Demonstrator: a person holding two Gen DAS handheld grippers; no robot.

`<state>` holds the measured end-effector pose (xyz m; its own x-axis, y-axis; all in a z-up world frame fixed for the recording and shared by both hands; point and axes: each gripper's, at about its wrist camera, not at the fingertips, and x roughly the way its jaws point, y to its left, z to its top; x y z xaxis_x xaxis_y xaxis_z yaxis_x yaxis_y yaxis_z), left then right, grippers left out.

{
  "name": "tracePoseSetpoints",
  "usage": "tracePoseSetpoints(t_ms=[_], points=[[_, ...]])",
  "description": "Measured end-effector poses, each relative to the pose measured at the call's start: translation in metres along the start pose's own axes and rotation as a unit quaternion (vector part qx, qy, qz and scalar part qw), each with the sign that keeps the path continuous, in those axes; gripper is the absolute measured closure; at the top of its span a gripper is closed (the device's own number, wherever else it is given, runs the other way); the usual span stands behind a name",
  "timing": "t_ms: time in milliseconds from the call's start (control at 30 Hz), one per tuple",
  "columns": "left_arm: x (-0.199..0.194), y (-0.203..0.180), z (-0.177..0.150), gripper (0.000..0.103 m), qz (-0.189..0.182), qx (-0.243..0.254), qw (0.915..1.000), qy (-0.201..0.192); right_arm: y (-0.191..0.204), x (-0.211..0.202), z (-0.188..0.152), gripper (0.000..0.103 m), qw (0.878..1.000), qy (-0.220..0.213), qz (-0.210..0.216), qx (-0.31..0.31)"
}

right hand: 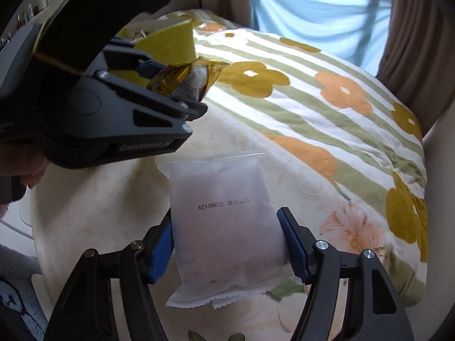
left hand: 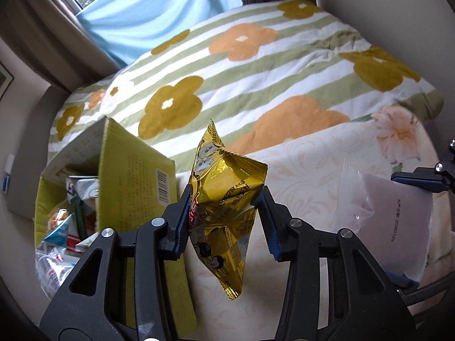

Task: Organize snacks
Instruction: 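Carry both snacks over the box and open both tools to drop them inside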

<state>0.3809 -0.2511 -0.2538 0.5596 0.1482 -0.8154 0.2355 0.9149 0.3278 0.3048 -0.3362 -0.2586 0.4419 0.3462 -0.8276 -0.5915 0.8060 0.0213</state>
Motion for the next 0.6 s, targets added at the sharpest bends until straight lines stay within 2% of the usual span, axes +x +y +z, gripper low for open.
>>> tracePoseSetpoints(t_ms=[233, 433, 600], points=[[-0.07, 0.028, 0.003, 0.063, -0.021, -0.049, 0.9967, -0.061, 0.005, -0.048, 0.013, 0.039, 0.999, -0.036, -0.023, 0.029], [-0.135, 0.074, 0.002, 0.063, -0.008, -0.09, 0.9884, -0.122, 0.021, -0.08, 0.041, 0.039, 0.997, -0.06, -0.028, 0.027], [-0.166, 0.121, -0.004, 0.063, -0.002, -0.124, 0.9812, -0.148, 0.045, -0.1, 0.072, 0.039, 0.996, -0.081, -0.029, 0.015]])
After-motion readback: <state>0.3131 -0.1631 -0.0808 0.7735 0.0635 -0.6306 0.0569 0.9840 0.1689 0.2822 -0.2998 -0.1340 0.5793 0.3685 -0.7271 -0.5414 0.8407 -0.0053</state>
